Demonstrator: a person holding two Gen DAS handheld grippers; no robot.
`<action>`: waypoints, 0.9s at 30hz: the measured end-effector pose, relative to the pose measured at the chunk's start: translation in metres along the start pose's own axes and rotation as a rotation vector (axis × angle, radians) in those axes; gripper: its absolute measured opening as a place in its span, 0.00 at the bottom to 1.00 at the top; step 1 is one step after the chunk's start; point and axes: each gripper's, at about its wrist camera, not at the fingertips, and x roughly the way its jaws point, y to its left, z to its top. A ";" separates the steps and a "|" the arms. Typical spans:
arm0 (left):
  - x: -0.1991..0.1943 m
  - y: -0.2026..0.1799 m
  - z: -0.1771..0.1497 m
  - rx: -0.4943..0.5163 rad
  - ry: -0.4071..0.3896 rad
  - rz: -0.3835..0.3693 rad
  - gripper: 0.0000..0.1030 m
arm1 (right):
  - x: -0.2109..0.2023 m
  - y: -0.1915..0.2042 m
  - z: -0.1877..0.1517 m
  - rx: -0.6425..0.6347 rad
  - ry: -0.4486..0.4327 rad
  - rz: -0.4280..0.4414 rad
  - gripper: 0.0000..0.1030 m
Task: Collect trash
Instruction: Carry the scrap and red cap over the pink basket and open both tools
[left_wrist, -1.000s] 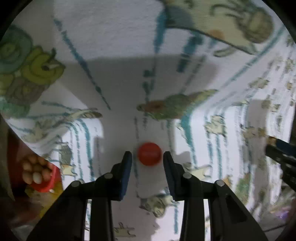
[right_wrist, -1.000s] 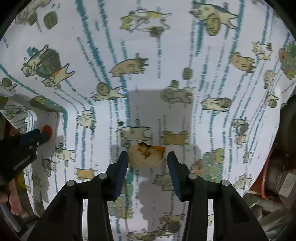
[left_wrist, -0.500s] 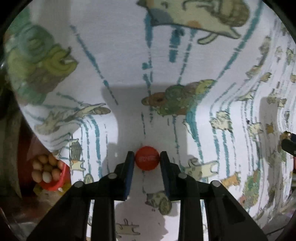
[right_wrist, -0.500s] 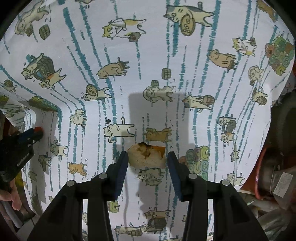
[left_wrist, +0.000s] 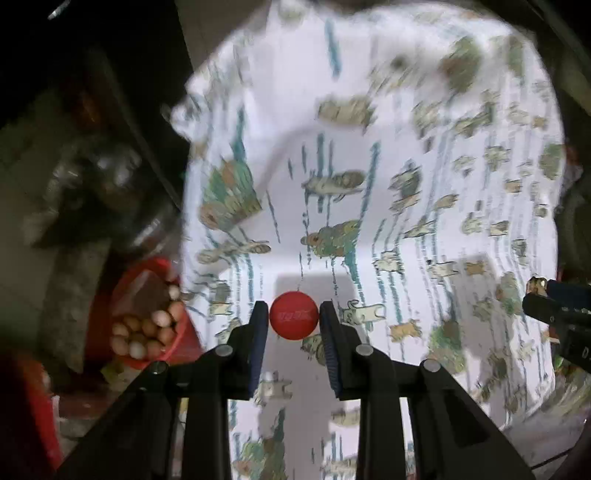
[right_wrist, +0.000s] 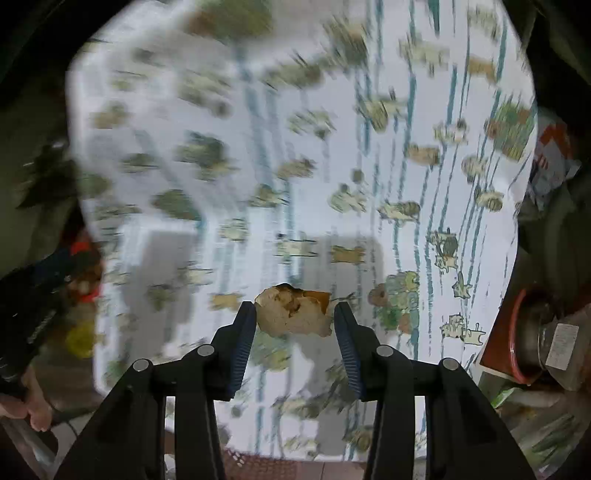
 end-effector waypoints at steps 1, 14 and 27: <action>-0.016 0.003 -0.005 -0.014 -0.021 -0.005 0.26 | -0.017 0.006 -0.008 -0.005 -0.021 0.009 0.45; -0.102 0.001 -0.096 -0.062 -0.111 -0.048 0.26 | -0.118 0.032 -0.117 0.039 -0.153 0.050 0.45; -0.066 -0.023 -0.149 -0.037 0.025 -0.142 0.26 | -0.073 0.029 -0.163 0.022 -0.058 0.067 0.45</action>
